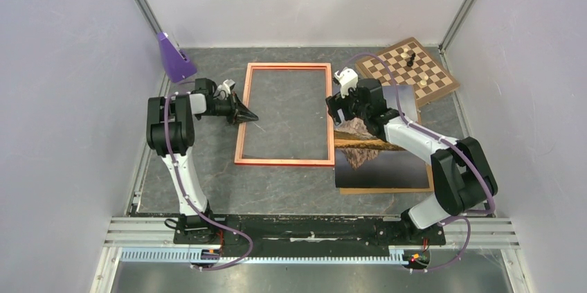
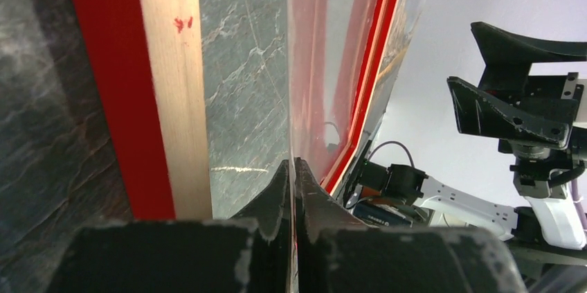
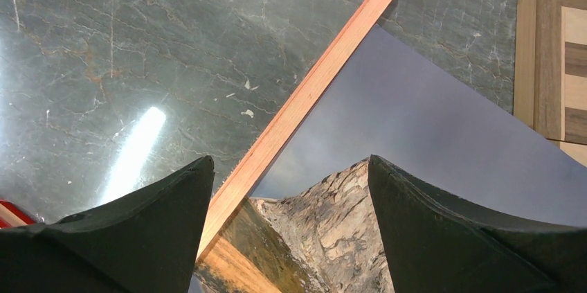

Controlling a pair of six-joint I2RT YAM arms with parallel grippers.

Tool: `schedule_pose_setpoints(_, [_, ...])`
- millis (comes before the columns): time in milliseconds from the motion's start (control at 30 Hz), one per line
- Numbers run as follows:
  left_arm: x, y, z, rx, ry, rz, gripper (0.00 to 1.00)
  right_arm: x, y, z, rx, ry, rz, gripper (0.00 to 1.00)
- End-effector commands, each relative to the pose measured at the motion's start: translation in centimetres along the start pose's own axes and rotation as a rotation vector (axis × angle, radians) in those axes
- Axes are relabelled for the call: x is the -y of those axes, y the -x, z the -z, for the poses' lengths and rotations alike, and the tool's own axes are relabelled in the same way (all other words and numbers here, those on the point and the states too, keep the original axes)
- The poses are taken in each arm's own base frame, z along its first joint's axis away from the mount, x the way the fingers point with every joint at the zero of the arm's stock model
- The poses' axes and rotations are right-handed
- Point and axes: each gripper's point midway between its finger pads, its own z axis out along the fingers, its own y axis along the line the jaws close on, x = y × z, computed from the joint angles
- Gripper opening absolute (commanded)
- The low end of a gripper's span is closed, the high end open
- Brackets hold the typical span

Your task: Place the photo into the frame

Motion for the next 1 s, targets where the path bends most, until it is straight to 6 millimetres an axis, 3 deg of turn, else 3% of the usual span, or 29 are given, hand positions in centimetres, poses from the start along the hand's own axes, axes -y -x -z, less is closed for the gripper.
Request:
schedule_pose_setpoints(0, [1.6,0.7,-0.2,0.011,-0.082,-0.029,0.02,0.8,2.0,0.9,0.069,-0.036,0.016,0.85])
schedule_pose_setpoints(367, [5.7,0.9,1.5,0.023,-0.222,0.007,0.02,1.0,1.9,1.0,0.068,-0.045,0.023,0.85])
schedule_pose_setpoints(700, [8.9,1.3,3.5,0.062,-0.288,-0.063,0.02,1.9,0.9,0.8,0.045,-0.061,0.006,0.85])
schedule_pose_setpoints(967, [10.0,1.9,3.7,0.082,-0.376,0.013,0.02,1.9,0.5,0.5,0.033,-0.058,0.005,0.85])
